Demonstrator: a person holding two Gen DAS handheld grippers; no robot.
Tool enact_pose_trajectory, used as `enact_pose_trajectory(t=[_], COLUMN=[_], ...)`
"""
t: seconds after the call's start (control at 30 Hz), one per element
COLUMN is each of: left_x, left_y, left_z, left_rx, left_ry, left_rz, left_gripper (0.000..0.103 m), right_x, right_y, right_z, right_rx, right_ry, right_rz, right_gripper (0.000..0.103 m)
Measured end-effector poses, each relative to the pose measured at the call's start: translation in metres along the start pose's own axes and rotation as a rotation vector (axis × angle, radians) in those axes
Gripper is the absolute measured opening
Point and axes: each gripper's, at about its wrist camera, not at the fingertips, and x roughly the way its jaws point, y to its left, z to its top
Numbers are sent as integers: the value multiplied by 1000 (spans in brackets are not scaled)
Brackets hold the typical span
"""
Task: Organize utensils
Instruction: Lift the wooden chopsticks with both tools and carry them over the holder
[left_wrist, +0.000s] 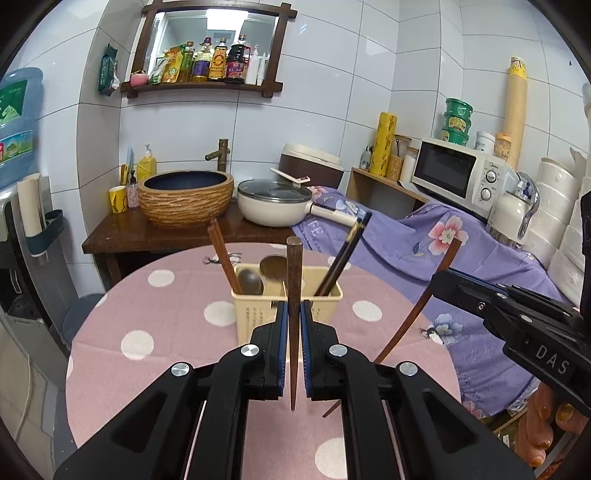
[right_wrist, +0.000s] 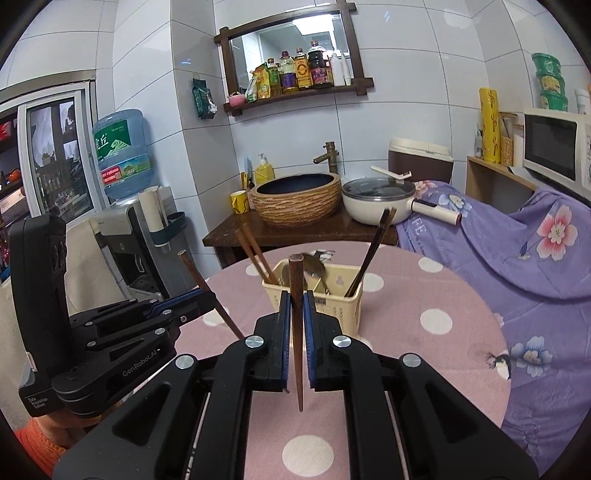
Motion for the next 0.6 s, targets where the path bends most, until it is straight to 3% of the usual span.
enact_pose_trajectory(t=[0.2, 0.4, 0.6], left_x=[-2, -3, 17], left_y=[3, 0, -5], left_z=[51, 106, 138], left_rx=[14, 34, 43], left_ry=[-39, -126, -151], left_rz=[-8, 21, 57], left_gripper=[7, 7, 7], right_x=[5, 10, 29], right_y=[-9, -18, -25], right_z=[55, 111, 139], right_rx=[17, 37, 41], right_ry=[-16, -57, -98], right_rz=[-5, -21, -72], right_gripper=[8, 8, 8])
